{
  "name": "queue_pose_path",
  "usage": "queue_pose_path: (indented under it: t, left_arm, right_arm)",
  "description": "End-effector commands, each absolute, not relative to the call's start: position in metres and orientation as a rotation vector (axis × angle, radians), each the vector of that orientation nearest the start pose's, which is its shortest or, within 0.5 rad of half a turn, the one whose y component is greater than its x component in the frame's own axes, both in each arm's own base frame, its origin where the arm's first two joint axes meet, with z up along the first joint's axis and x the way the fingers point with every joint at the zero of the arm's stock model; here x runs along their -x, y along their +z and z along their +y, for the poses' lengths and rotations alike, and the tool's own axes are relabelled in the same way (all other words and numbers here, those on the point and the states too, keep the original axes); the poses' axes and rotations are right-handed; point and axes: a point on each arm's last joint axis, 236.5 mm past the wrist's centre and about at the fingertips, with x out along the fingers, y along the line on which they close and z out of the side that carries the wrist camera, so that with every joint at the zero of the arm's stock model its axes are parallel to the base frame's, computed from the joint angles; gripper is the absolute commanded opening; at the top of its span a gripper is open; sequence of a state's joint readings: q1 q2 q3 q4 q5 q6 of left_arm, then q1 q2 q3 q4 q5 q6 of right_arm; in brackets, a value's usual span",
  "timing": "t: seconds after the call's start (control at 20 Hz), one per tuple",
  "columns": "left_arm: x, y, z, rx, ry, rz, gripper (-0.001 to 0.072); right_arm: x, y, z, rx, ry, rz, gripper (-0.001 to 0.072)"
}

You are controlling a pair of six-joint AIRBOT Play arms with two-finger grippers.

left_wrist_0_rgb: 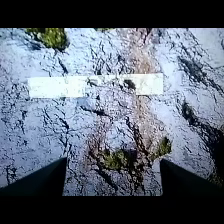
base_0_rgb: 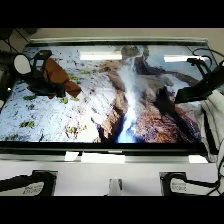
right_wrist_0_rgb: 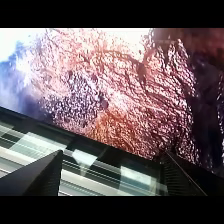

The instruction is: Fold the shirts.

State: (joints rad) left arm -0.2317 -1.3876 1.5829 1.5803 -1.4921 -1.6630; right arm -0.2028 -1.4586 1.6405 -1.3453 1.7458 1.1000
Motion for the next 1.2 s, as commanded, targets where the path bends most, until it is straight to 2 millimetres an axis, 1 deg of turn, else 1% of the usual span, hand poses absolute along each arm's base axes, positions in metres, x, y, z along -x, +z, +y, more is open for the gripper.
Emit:
queue_pose_path:
  t: [0.0, 0.5, 0.55, 0.65, 0.75, 0.8, 0.9, 0.95, 1.0, 1.05, 1.1, 1.15]
  left_arm:
    - [-0.393, 0.093, -0.090, -0.078, -0.131, 1.296, 0.0704]
    - [-0.393, 0.093, -0.090, -0.078, -0.130, 1.295, 0.0704]
    - [-0.393, 0.093, -0.090, -0.078, -0.130, 1.295, 0.0704]
    - [-0.396, 0.094, -0.091, -0.076, -0.131, 1.284, 0.0704]
    - [-0.415, 0.099, -0.096, -0.064, -0.140, 1.203, 0.0704]
    - [-0.428, 0.103, -0.102, -0.048, -0.155, 1.145, 0.0704]
    - [-0.462, 0.116, -0.119, 0.009, -0.196, 0.995, 0.0704]
    - [-0.478, 0.123, -0.132, 0.059, -0.228, 0.928, 0.0704]
    - [-0.492, 0.127, -0.144, 0.109, -0.254, 0.869, 0.0703]
    - [-0.509, 0.129, -0.146, 0.118, -0.251, 0.810, 0.0703]
    - [-0.527, 0.125, -0.137, 0.121, -0.223, 0.772, 0.0700]
    - [-0.540, 0.114, -0.120, 0.162, -0.167, 0.789, 0.0664]
  right_arm:
    - [-0.362, 0.082, -0.021, 0.077, 0.401, 1.471, 0.0670]
    - [-0.362, 0.082, -0.021, 0.083, 0.406, 1.470, 0.0670]
    - [-0.364, 0.082, -0.022, 0.108, 0.418, 1.458, 0.0670]
    - [-0.377, 0.082, -0.026, 0.124, 0.393, 1.408, 0.0670]
    - [-0.388, 0.083, -0.028, 0.131, 0.375, 1.365, 0.0670]
    - [-0.392, 0.084, -0.029, 0.134, 0.368, 1.347, 0.0670]
    - [-0.399, 0.085, -0.030, 0.138, 0.356, 1.321, 0.0670]
    - [-0.404, 0.086, -0.031, 0.141, 0.348, 1.300, 0.0670]
    - [-0.415, 0.088, -0.033, 0.146, 0.330, 1.256, 0.0670]
    - [-0.424, 0.091, -0.033, 0.144, 0.318, 1.219, 0.0669]
    - [-0.425, 0.092, -0.031, 0.138, 0.324, 1.211, 0.0668]
    - [-0.427, 0.092, -0.031, 0.131, 0.318, 1.204, 0.0670]
